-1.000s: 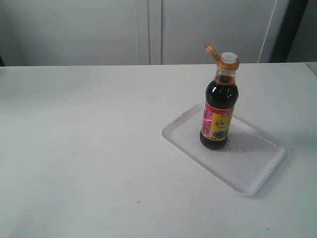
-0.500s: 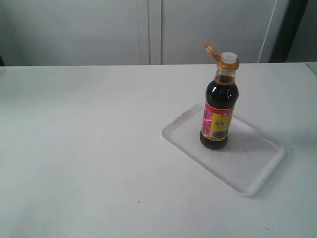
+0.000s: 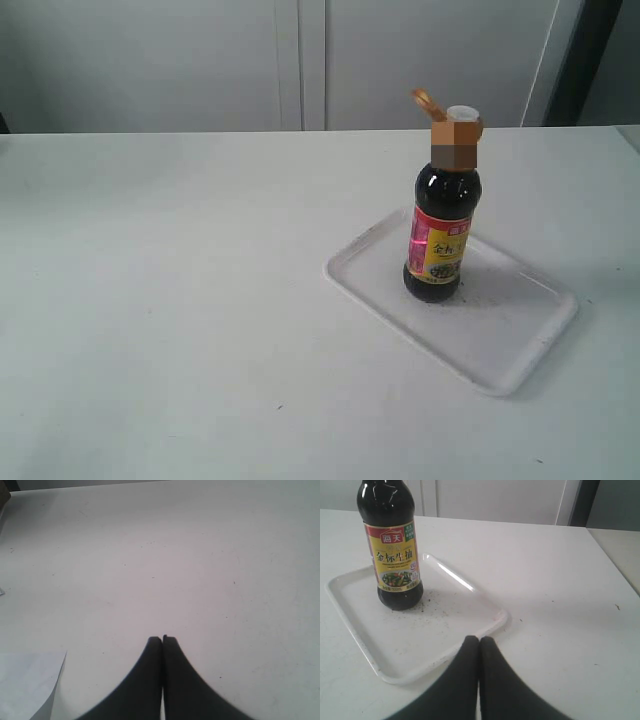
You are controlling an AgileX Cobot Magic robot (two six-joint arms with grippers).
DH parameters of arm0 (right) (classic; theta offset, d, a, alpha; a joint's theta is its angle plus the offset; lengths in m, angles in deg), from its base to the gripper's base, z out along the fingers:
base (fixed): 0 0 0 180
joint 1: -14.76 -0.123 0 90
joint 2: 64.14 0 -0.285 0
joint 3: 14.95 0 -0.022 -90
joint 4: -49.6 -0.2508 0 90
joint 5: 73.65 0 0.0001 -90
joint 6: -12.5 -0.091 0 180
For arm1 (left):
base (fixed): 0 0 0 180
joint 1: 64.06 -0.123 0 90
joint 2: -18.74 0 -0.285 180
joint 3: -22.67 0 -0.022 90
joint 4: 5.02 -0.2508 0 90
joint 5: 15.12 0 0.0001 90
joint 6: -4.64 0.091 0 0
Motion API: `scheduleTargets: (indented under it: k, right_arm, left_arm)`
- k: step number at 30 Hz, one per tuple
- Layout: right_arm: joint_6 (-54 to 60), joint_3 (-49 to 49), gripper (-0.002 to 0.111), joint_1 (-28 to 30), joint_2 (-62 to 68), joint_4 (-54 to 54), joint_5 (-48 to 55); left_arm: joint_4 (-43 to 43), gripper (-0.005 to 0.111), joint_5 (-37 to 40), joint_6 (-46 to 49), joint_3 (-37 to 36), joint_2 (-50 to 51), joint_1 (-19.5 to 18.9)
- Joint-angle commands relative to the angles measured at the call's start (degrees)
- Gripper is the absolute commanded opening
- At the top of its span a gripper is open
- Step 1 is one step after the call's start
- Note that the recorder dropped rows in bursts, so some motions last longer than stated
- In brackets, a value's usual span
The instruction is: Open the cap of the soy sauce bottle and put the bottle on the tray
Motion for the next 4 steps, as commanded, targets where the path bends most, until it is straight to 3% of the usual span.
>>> scheduleTargets:
  k: [1, 4]
  right_arm:
    - [-0.2, 0.3, 0.000, -0.1, -0.4, 0.0, -0.1]
    - [-0.2, 0.3, 0.000, -0.1, -0.4, 0.0, -0.1]
  left_arm:
    - [0.8, 0.000, -0.1, 0.0, -0.2, -0.3, -0.1]
    - [0.8, 0.000, -0.1, 0.0, -0.2, -0.3, -0.1]
